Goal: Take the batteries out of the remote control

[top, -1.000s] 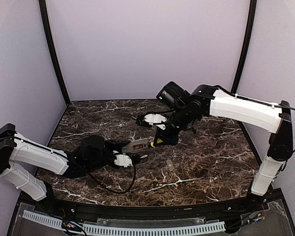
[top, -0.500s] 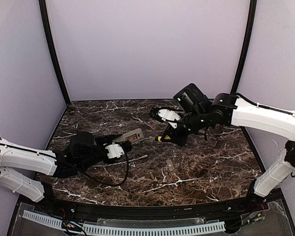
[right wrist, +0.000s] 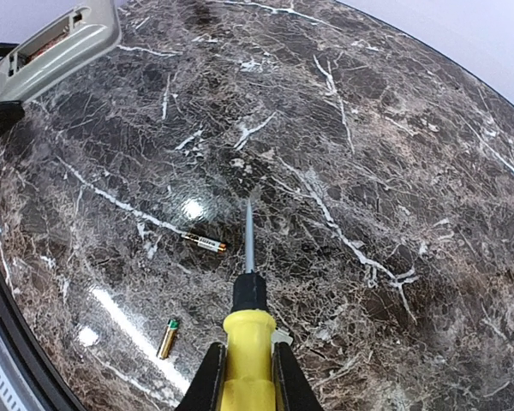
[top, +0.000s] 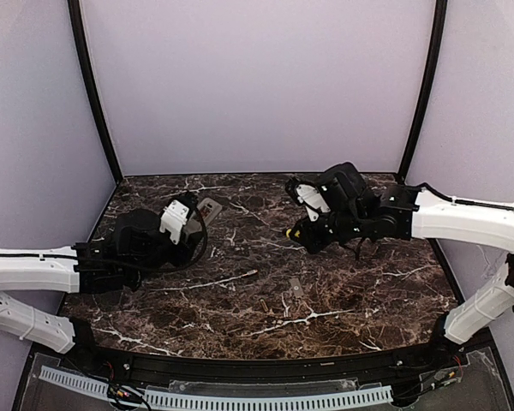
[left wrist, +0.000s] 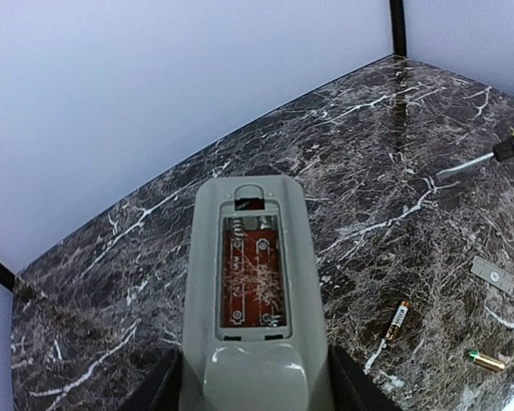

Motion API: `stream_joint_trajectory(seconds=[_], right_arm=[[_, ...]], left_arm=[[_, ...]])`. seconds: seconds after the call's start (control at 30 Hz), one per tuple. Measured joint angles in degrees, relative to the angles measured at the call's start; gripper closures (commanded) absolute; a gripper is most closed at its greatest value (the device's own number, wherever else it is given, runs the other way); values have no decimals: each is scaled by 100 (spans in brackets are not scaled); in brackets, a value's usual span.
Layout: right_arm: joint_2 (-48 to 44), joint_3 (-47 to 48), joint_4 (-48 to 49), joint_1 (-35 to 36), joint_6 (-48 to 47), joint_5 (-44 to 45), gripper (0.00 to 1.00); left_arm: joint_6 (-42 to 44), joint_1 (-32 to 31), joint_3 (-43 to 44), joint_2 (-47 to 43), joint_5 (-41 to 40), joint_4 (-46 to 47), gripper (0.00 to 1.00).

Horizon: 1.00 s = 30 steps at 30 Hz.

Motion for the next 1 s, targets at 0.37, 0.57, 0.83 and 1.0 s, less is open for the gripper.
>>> stream_joint_trajectory(seconds=[0.37,0.57,0.83,1.0], right_arm=[[59,-315,568,-2,1419,544,100],[407,-319,765,-2,2011,669,100],[822,-332,1064,-4,2503,826,100],[1012,-332,1268,-7,2583,874,100]], left_arm=[[-3405,0,450,1003,-564,-1884,100],[-4286,0,450,1722,-614,-2013,100],[-4883,0,450,2264,-590,-1989,92],[-5108,0,448,2382,-496,-1915,79]])
